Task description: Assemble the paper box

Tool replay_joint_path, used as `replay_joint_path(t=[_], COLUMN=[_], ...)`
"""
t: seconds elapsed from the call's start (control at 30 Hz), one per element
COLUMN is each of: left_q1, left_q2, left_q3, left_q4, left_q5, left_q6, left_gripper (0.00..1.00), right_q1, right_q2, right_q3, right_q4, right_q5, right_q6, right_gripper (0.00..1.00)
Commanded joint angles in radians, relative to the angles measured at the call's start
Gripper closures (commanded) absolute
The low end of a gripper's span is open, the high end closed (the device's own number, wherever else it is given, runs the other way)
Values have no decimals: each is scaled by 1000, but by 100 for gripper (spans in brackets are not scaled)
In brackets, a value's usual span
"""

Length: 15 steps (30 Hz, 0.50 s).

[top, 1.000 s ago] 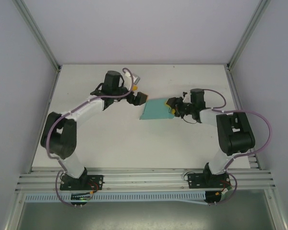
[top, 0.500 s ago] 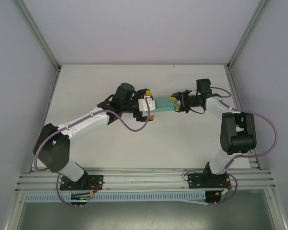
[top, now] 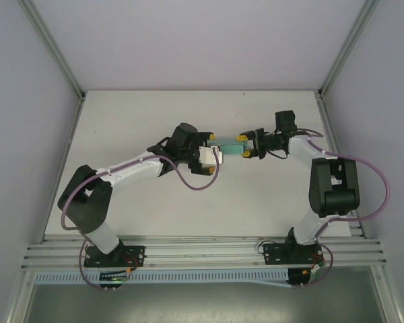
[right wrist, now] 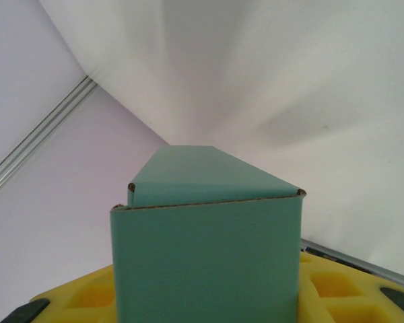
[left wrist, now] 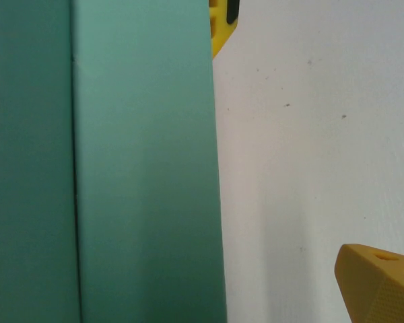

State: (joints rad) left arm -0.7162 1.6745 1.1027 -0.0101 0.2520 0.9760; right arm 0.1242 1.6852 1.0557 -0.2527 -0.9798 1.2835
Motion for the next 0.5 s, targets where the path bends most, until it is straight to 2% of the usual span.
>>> replay_joint_path(t=[0.0, 0.03, 0.17, 0.37, 0.47], left_q1=[-4, -2, -2, -2, -1], left_q2=[29, 30, 98, 70, 55], left_q3=[46, 62, 119, 112, 109], left_q4=[21, 18, -8, -4, -19], left_q5=[-36, -53, -113, -92, -92], left_q6=[20, 15, 1, -30, -28], left_gripper=[2, 3, 31, 45, 50], right_q1=[12, 19, 30, 28, 28], right_q2=[-24, -22, -37, -51, -60], right_q3=[59, 67, 46, 40, 30], right_q4=[-72, -96, -83, -105, -102], right_q5=[-50, -55, -71, -72, -61], right_q6=[-31, -52, -46, -63, -65], right_gripper=[64, 64, 63, 57, 49])
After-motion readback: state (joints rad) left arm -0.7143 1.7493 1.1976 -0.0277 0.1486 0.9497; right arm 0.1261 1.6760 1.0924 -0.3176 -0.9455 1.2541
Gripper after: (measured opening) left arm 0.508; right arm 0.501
